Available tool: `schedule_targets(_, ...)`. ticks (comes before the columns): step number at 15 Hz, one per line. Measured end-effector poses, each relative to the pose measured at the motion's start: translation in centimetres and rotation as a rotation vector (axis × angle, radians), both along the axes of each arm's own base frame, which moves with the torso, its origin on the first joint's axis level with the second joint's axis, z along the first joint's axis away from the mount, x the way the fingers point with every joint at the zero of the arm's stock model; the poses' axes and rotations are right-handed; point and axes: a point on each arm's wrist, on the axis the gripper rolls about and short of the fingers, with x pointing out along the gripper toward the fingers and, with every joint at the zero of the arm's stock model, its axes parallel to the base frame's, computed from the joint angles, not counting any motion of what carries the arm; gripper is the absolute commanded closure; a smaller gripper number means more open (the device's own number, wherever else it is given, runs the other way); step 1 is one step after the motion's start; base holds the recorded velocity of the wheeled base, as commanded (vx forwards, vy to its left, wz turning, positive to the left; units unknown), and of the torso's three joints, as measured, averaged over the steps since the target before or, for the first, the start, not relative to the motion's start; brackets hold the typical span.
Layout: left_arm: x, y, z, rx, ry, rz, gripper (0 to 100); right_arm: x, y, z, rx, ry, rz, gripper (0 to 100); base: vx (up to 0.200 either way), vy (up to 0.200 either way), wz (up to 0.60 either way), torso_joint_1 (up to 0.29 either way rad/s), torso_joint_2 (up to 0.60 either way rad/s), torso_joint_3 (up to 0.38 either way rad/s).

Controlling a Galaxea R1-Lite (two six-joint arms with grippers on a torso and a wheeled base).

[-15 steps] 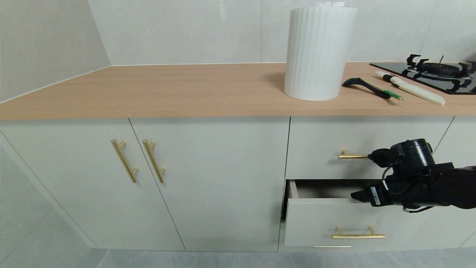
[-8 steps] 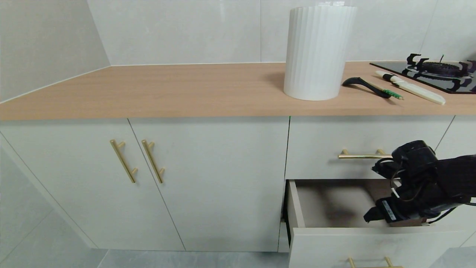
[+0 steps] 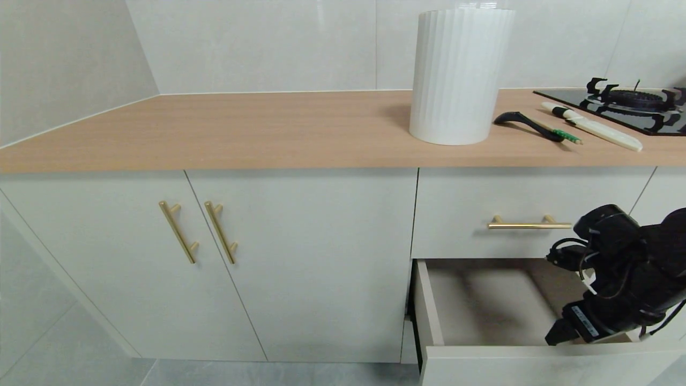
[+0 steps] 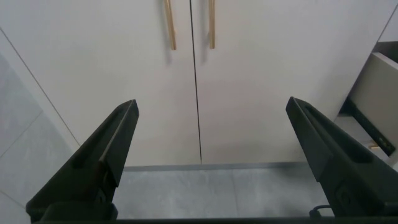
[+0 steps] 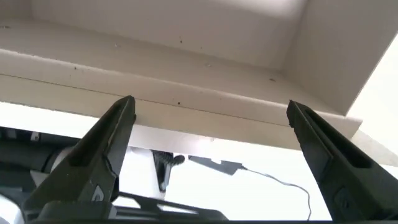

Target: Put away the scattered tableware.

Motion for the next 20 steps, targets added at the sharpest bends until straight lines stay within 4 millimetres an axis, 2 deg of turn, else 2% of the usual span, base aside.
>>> schedule_targets(8,0.0,0.0,0.0,0.000,0.000,0.000,0,-2.8,0.3,-0.2,-0.081,0.224,0.063,0,0.000,0.000,0.00,0.000,0.00,0.000)
schedule_targets(11,0.0,0.0,0.0,0.000,0.000,0.000,0,-3.1,0.8,-0.4,-0.091,0.243,0.095,0,0.000,0.000,0.00,0.000,0.00,0.000)
schedule_targets(16,0.0,0.0,0.0,0.000,0.000,0.000,0,-5.0,1.4,-1.5,-0.163,0.357,0.165,0,0.000,0.000,0.00,0.000,0.00,0.000)
schedule_targets(20,0.0,0.0,0.0,0.000,0.000,0.000,0,-5.3,1.5,-1.3,-0.179,0.360,0.173,0,0.000,0.000,0.00,0.000,0.00,0.000)
